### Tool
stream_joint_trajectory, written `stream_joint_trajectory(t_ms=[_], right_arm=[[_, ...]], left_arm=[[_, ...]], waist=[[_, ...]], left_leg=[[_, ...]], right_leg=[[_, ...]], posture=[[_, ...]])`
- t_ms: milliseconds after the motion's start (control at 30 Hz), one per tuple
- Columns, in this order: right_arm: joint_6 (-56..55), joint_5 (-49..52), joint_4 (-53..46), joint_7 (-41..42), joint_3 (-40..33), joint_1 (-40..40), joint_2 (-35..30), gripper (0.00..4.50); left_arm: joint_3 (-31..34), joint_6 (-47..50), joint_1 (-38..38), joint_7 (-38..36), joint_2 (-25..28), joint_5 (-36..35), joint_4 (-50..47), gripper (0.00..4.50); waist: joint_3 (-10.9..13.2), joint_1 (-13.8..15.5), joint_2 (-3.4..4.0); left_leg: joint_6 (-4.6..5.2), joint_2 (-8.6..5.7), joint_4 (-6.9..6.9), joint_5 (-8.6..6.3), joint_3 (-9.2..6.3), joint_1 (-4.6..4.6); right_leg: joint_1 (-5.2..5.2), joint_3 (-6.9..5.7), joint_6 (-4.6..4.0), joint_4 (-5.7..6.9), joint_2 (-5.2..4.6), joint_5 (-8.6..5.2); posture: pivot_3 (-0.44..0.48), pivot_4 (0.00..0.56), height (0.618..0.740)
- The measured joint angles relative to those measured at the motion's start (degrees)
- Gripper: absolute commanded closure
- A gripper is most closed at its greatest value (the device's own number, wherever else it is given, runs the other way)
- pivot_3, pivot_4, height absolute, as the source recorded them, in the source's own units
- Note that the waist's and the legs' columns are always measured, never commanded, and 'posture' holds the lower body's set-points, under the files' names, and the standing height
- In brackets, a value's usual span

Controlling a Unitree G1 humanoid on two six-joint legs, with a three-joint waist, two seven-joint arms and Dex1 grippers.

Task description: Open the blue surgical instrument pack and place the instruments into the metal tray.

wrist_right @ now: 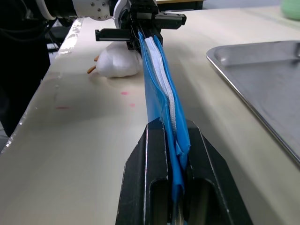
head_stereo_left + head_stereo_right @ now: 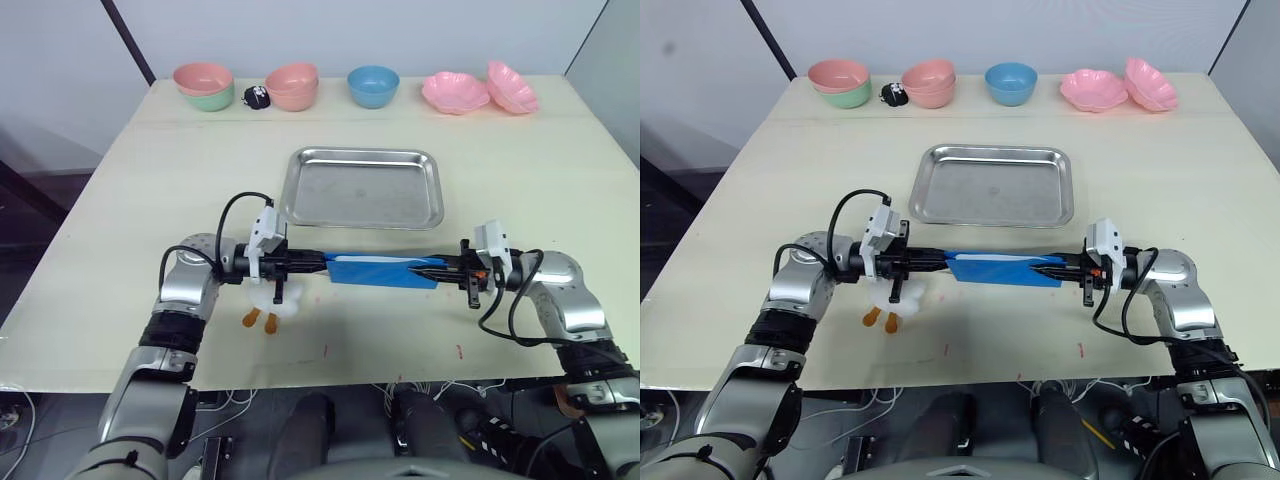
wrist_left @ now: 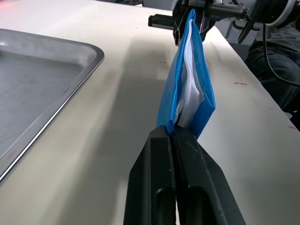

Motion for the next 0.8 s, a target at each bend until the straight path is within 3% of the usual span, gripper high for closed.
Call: stream_joint_trajectory(t_ms=[33, 133, 167, 200, 233, 367, 667, 767, 800], right_arm=[[0.69, 0.26, -0.2, 0.13, 0.0, 0.0, -0.22, 3.07], [2.41, 0.97, -1.29, 0.44, -0.01, 0.0, -1.33, 1.54], [3.38, 1.38, -2.25, 0.69, -0.03, 0.01, -2.02, 0.79], [3.56, 1.49, -2.4, 0.75, -0.05, 0.02, -2.2, 0.55], [4.16, 1.77, -2.87, 0.81, -0.06, 0.08, -2.67, 0.03], [4.48, 2.17, -4.56, 0.28, -0.67, 0.67, -3.53, 0.03], [21.77, 16.56, -15.85, -4.06, -9.5, 2.08, -8.51, 0.03], [23.14, 18.57, -18.89, -4.66, -10.08, 3.23, -8.47, 0.84], [23.25, 18.73, -19.71, -4.92, -10.07, 4.07, -8.36, 1.31]], left_arm=[[0.0, -0.01, 0.03, -0.02, 0.0, -0.01, 0.0, 4.5], [0.02, -0.04, 0.27, -0.05, 0.0, -0.08, -0.11, 4.5], [0.02, -0.04, 0.37, -0.05, 0.0, -0.11, -0.2, 4.5], [0.02, -0.04, 0.38, -0.05, 0.0, -0.11, -0.23, 4.5], [0.02, -0.04, 0.46, -0.05, 0.0, -0.11, -0.37, 4.5], [0.03, -0.03, 0.79, -0.03, 0.0, -0.14, -0.78, 4.5], [0.01, -0.12, 0.98, 0.31, -0.1, 0.07, -1.03, 4.5], [-0.04, -0.24, 0.94, 0.41, -0.27, 0.18, -0.97, 4.5], [-0.05, -0.31, 0.93, 0.44, -0.34, 0.22, -0.9, 4.5]], waist=[[0.0, 0.01, 0.0], [0.0, -0.01, 0.0], [0.0, -0.01, 0.0], [0.0, -0.01, 0.0], [0.0, 0.0, 0.0], [0.0, 0.02, 0.0], [0.0, 0.17, -0.01], [-0.01, 0.26, -0.01], [-0.01, 0.31, -0.02]], left_leg=[[0.0, 0.0, 0.0, 0.0, 0.0, 0.0], [0.0, 0.0, 0.0, 0.0, -0.01, 0.0], [0.0, 0.0, 0.0, 0.0, -0.01, 0.01], [0.0, 0.0, 0.0, 0.0, -0.01, 0.01], [0.0, 0.0, 0.0, 0.0, -0.01, 0.01], [0.0, 0.01, 0.0, 0.0, -0.01, 0.01], [0.0, 0.05, 0.01, 0.0, -0.04, 0.01], [0.0, 0.05, 0.01, 0.0, -0.04, 0.0], [0.0, 0.04, 0.01, 0.0, -0.03, 0.0]], right_leg=[[0.0, 0.0, 0.0, 0.0, 0.0, 0.0], [0.0, 0.0, 0.0, 0.0, 0.0, 0.0], [0.0, 0.0, 0.0, 0.01, 0.0, 0.0], [0.0, -0.01, 0.0, 0.0, 0.0, 0.0], [0.01, -0.01, 0.0, 0.0, 0.0, 0.0], [0.01, -0.01, 0.0, 0.0, 0.0, 0.0], [0.02, -0.02, 0.0, 0.0, -0.02, 0.0], [0.03, -0.02, 0.0, -0.01, -0.03, 0.0], [0.03, -0.02, 0.0, -0.02, -0.03, 0.0]], posture=[[0.0, 0.15, 0.74], [0.0, 0.15, 0.74], [0.0, 0.15, 0.74], [0.0, 0.15, 0.74], [0.0, 0.15, 0.74], [0.0, 0.15, 0.74], [0.0, 0.15, 0.74], [0.0, 0.15, 0.74], [0.0, 0.15, 0.74]])
